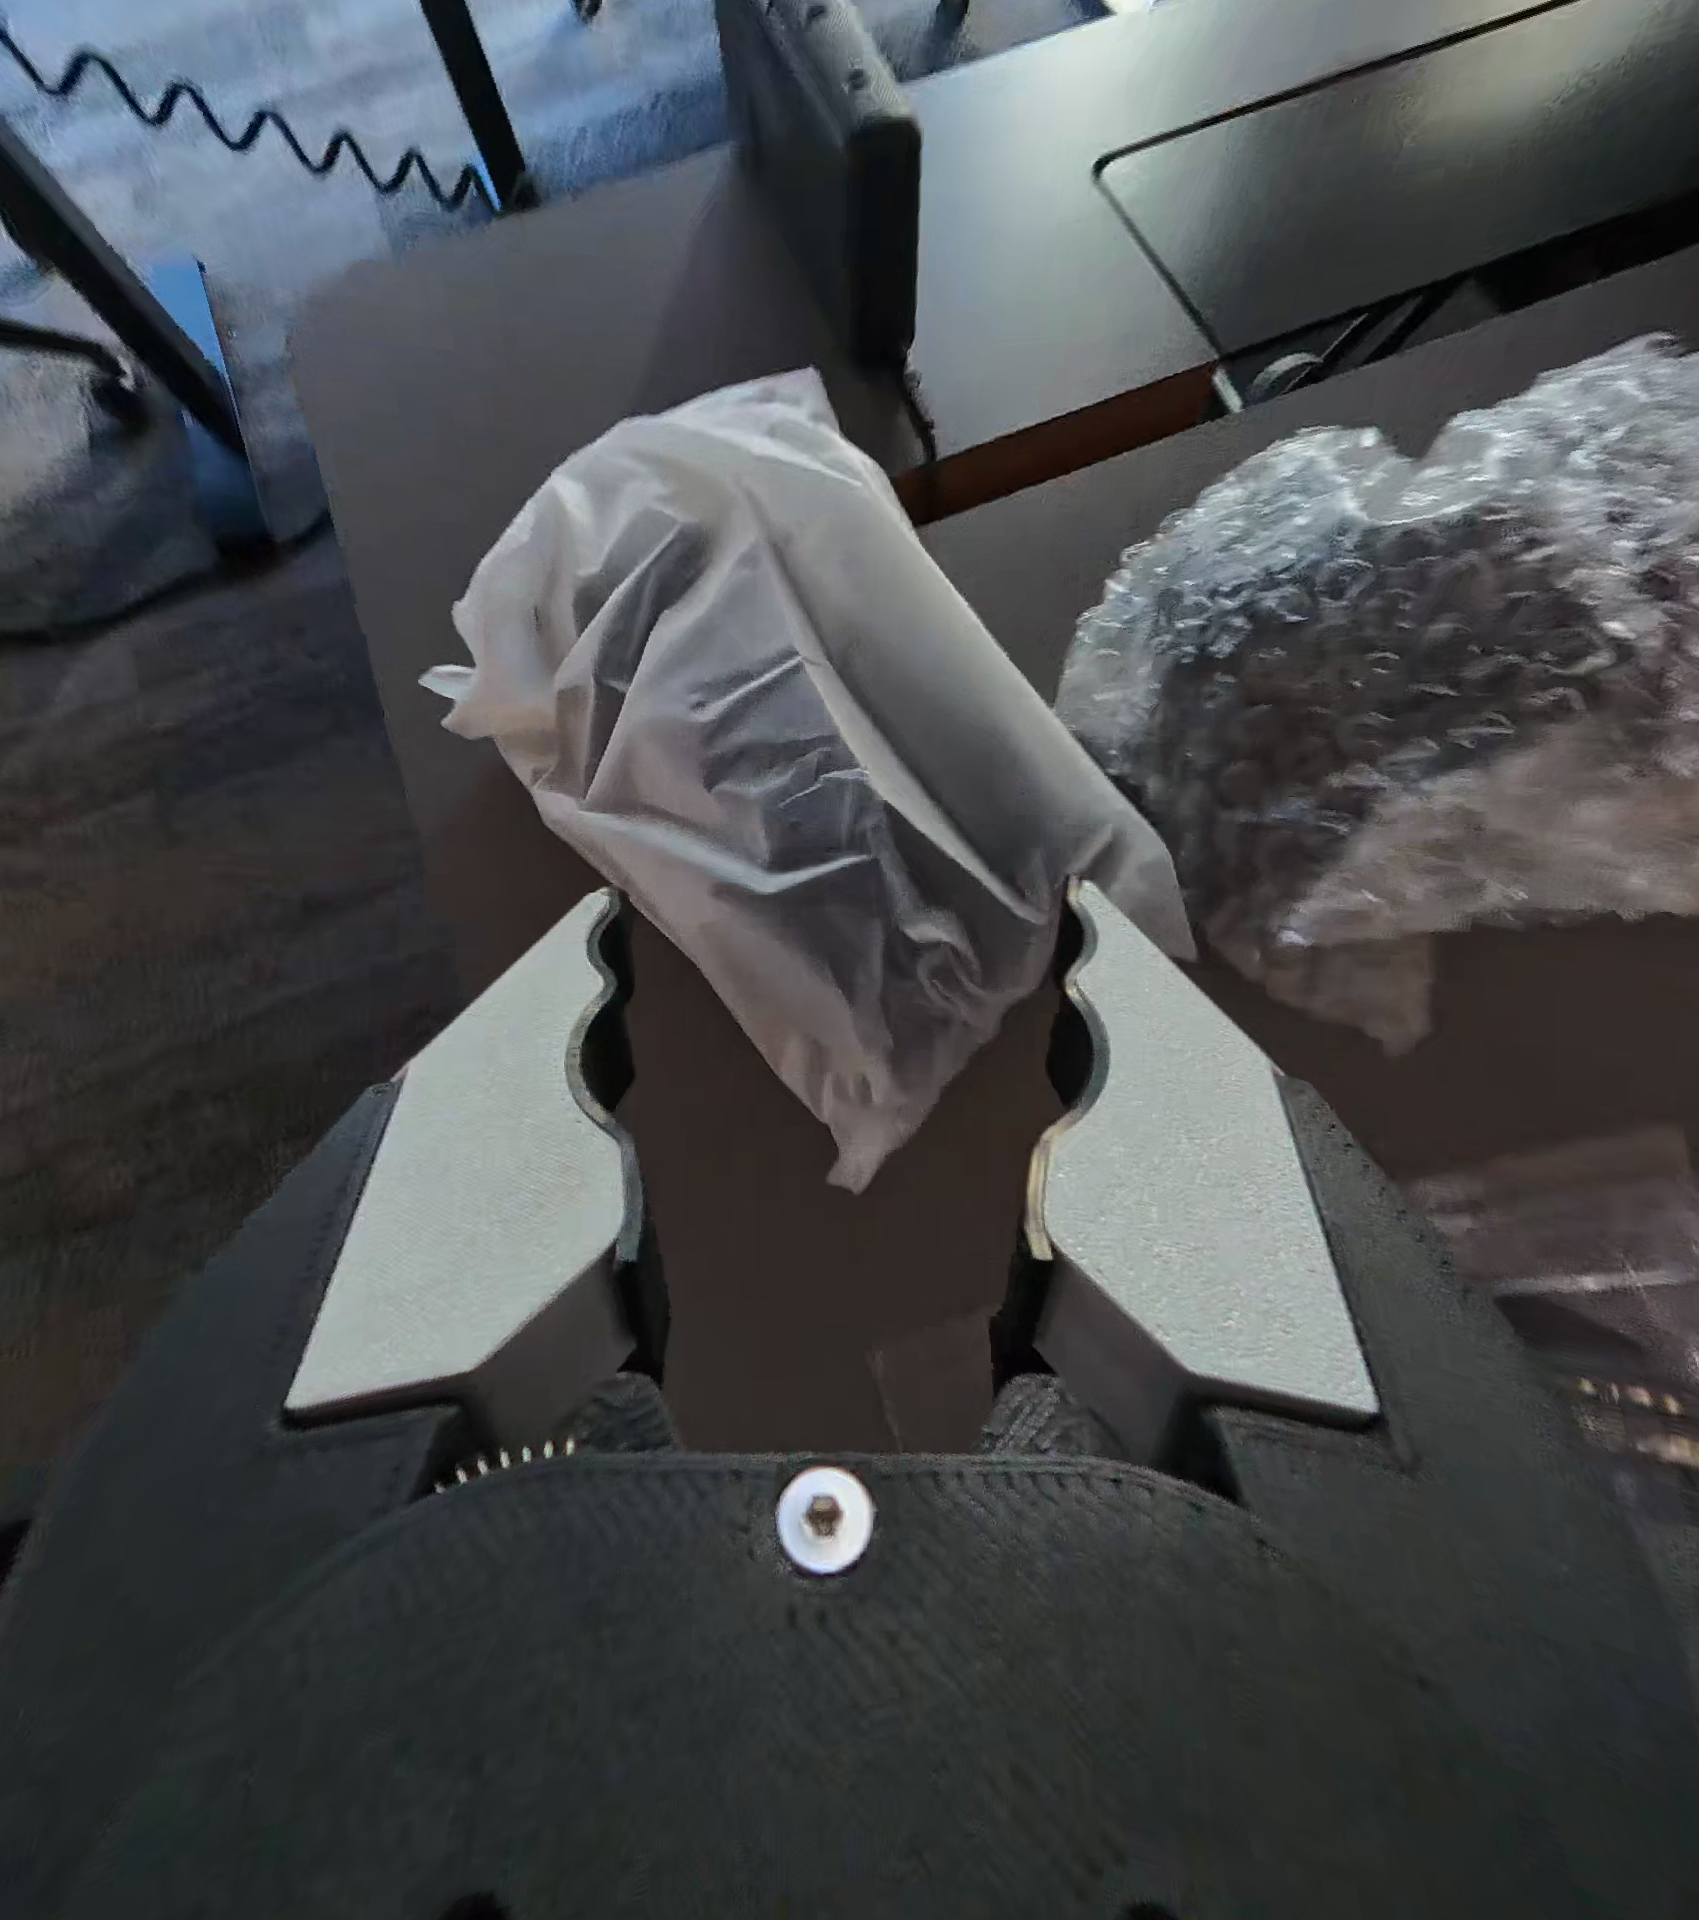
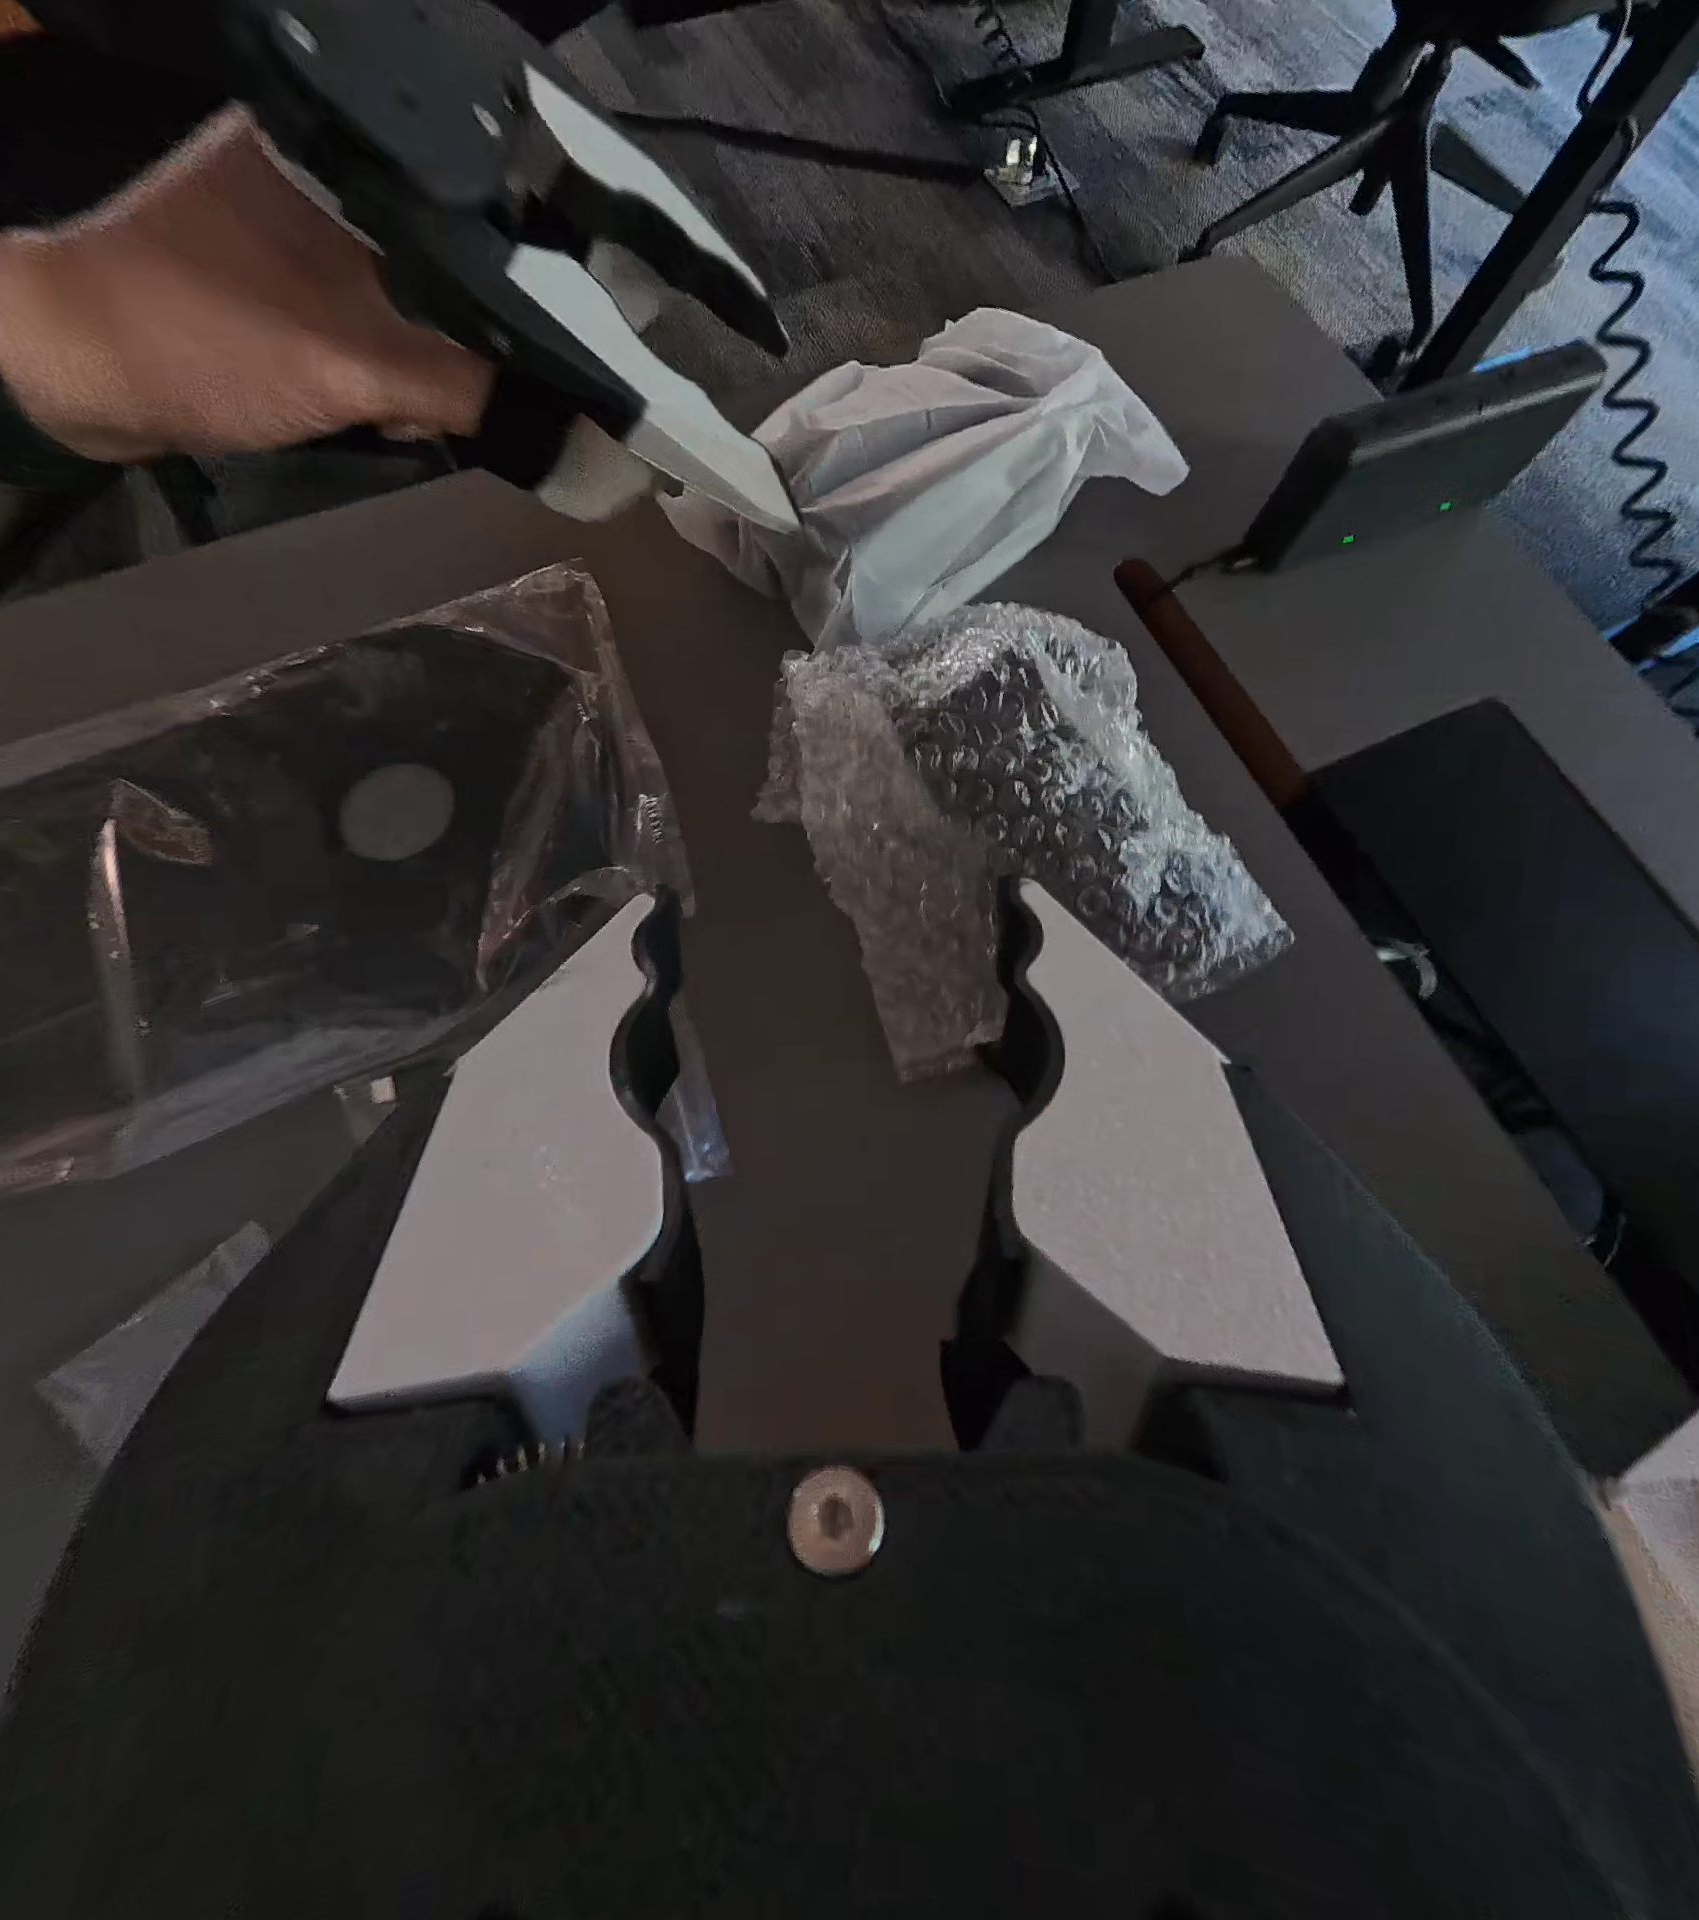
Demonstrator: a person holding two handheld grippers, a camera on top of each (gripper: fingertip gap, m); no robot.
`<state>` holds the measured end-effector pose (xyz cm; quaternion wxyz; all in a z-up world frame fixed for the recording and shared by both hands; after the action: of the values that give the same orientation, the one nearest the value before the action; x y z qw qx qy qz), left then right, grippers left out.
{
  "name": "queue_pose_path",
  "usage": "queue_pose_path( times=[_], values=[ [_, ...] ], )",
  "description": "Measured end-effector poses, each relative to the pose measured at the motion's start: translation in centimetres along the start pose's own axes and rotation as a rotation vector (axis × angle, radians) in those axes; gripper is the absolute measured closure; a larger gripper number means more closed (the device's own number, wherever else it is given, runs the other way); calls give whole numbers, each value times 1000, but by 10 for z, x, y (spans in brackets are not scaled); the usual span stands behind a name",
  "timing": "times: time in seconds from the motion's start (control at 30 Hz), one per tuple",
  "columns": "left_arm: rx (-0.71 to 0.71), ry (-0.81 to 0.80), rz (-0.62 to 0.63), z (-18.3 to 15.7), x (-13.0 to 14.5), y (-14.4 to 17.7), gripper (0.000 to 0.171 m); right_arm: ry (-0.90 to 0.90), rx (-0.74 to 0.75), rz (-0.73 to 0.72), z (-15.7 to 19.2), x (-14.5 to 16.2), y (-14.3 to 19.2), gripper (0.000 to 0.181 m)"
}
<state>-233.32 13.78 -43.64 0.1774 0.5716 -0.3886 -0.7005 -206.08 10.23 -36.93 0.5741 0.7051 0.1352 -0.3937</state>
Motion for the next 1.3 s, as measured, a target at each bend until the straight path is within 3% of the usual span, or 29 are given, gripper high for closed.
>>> queue_pose_path(
  times=[0.2, 0.4, 0.67, 0.87, 1.0, 1.1, 1.2, 1.3],
  values=[
    [176, 210, 49, 0, 6, -22, 105, -77, -46, -19, -10, 15, 31, 120],
    [285, 182, 92, 21, 9, -16, 138, -116, -89, -45, -21, 17, 43, 124],
    [416, 160, 129, 62, 18, -8, 146, -125, -102, -2, -27, 27, 34, 126],
    [437, 70, 159, 51, 13, -9, 141, -165, -93, 84, -29, 26, 3, 123],
    [436, 193, 16, 46, 13, 19, 131, -259, -159, 91, -16, 16, -23, 125],
    [465, 341, -39, 38, 40, 55, 124, -268, -190, 93, 8, 23, -30, 132],
    [448, 386, 104, 12, 89, 75, 117, -289, -230, 130, 31, 35, -37, 138],
    [371, 336, 179, -9, 125, 87, 129, -358, -254, 109, 50, 37, -56, 140]
  ],
)
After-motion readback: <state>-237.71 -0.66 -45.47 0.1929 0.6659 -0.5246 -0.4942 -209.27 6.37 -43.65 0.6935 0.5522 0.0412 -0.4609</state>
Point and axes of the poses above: each gripper's, where its closed fingertips meet, y back along the fingers, x out of its underside, z = x × y across the jaws, the point moved 9 cm from there along y, back along the fingers, and after that the axes turned 7 degrees about z, right-handed, at the moved point
